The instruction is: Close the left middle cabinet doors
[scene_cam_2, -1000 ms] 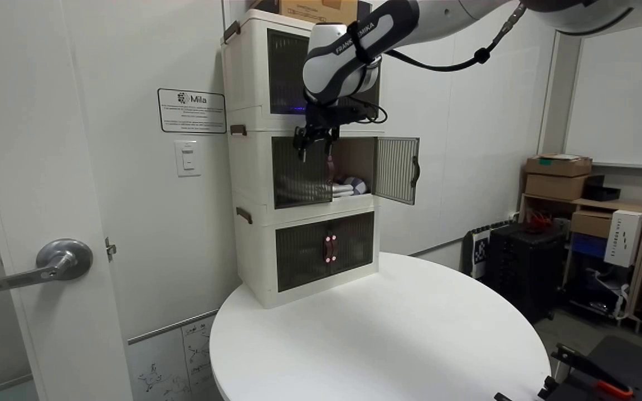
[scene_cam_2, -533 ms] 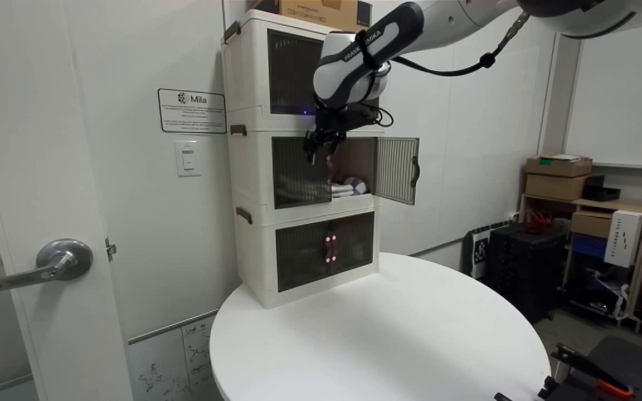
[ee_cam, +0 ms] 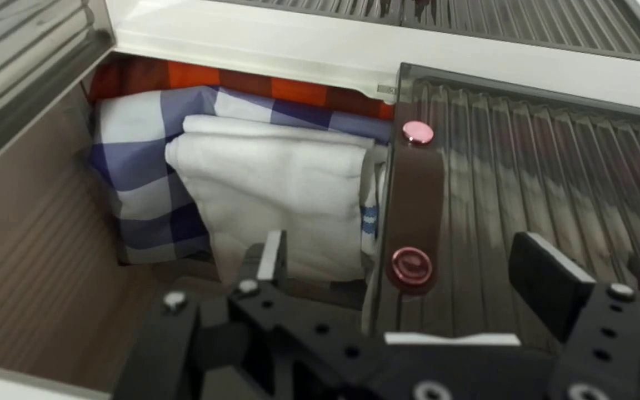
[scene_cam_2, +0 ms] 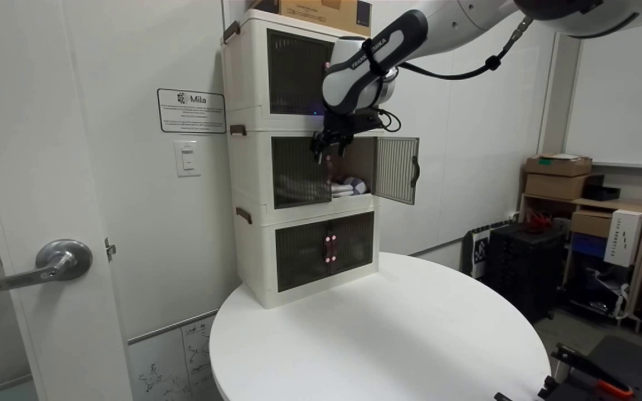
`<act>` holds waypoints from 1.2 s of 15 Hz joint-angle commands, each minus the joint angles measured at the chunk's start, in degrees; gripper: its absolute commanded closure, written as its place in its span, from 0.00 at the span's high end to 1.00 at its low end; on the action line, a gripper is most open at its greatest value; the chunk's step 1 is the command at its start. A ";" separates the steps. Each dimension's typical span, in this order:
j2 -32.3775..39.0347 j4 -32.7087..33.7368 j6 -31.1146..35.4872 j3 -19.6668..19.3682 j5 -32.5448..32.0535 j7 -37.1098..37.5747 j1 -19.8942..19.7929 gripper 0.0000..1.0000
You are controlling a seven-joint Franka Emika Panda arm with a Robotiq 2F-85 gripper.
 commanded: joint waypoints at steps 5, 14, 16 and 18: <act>-2.26 -9.19 7.76 -7.62 -8.18 15.90 5.67 1.00; -2.36 -12.10 7.27 -8.48 -8.92 19.54 6.55 1.00; -1.58 -11.01 7.22 -8.77 -9.26 19.95 6.68 1.00; -0.92 -9.90 7.03 -8.86 -9.37 19.88 6.68 1.00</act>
